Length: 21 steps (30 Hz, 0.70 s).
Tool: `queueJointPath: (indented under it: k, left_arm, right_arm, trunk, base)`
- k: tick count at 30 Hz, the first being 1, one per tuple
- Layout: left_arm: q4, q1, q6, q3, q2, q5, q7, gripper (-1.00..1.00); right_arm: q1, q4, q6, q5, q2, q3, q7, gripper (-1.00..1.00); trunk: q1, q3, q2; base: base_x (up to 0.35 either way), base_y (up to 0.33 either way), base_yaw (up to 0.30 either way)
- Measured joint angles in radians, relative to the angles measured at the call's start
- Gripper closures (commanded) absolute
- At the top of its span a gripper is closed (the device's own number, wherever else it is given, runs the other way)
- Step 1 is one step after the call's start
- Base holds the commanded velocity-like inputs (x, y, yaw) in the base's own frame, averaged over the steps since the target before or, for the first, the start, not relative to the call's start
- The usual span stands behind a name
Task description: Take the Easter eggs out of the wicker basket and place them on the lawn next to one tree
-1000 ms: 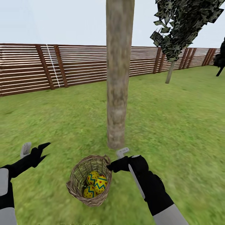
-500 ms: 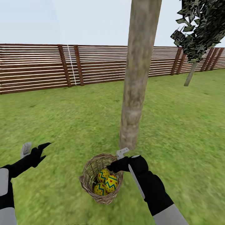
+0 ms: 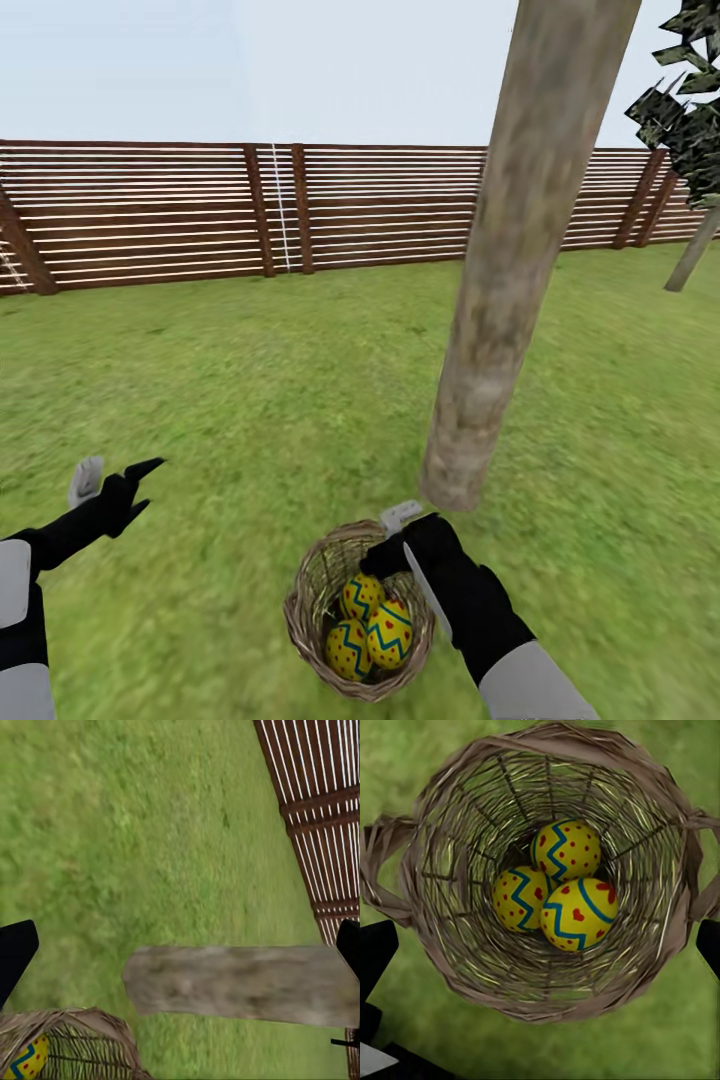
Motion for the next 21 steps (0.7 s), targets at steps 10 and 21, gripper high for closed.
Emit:
queueJointPath:
  k: [10, 21]
  left_arm:
    - [0.004, 0.0, 0.0, 0.0, -0.019, 0.0, 0.0, -1.0]
    - [0.005, 0.0, 0.0, 0.0, -0.02, 0.0, -0.001, -1.0]
  right_arm:
    - [0.004, 0.021, -0.003, -0.063, -0.004, 0.085, 0.011, -1.0]
    - [0.002, 0.037, -0.03, -0.136, -0.005, 0.069, 0.011, -1.0]
  trunk:
    - [0.0, 0.0, 0.0]
    - [0.023, -0.019, -0.042]
  base:
    - [0.009, 0.0, 0.007]
    - [0.0, 0.0, 0.0]
